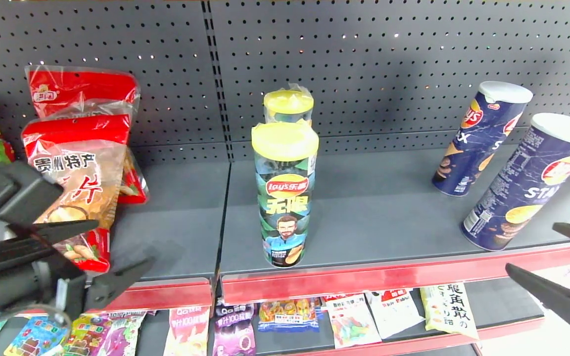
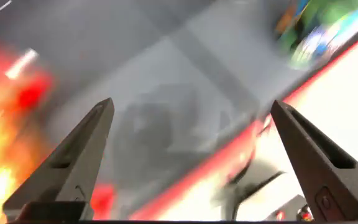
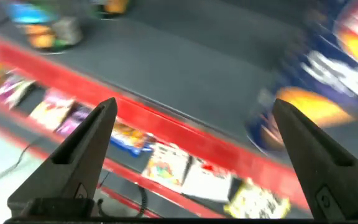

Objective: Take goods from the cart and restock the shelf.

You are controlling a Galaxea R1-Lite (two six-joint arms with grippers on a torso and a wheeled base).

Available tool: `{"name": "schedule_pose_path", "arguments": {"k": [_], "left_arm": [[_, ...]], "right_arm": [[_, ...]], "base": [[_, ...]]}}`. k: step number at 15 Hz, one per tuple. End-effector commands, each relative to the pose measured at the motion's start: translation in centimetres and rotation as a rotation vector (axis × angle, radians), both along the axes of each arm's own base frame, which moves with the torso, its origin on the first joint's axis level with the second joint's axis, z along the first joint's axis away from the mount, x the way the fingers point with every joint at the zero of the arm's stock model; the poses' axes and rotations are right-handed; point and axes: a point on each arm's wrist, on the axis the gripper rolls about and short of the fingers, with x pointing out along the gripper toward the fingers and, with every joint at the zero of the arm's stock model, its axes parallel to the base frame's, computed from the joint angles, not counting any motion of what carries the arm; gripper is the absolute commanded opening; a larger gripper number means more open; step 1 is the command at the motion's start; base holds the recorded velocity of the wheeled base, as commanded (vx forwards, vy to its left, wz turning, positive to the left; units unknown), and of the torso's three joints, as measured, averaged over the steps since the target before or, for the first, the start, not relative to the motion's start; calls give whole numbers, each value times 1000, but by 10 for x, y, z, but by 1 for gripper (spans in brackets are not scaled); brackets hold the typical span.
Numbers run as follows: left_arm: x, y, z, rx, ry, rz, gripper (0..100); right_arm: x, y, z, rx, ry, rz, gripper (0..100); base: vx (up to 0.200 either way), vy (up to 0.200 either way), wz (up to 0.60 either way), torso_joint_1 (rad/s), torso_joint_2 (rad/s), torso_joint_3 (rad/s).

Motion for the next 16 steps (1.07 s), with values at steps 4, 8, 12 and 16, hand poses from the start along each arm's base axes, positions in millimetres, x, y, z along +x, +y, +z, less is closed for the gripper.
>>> {"name": "schedule_pose_path", "arguments": {"k": [4, 8, 12, 16], "left_arm": [[-50, 26, 2, -3, -115, 141, 100], [-53, 28, 2, 5, -128, 177, 100], [-57, 29, 0, 1, -136, 176, 100], [-59, 30, -4, 10, -132, 171, 100]], "right_arm": [[-11, -15, -4, 37, -28, -151, 100], [-16, -17, -6, 36, -40, -164, 100], [-21, -18, -9, 33, -45, -165, 100], [-23, -18, -9, 34, -56, -164, 100]], "base": [[0, 0, 0, 0, 0, 0], [-100, 0, 0, 1, 0, 0], [-200, 0, 0, 0, 2, 1], [0, -50, 0, -3, -2, 2]]}}
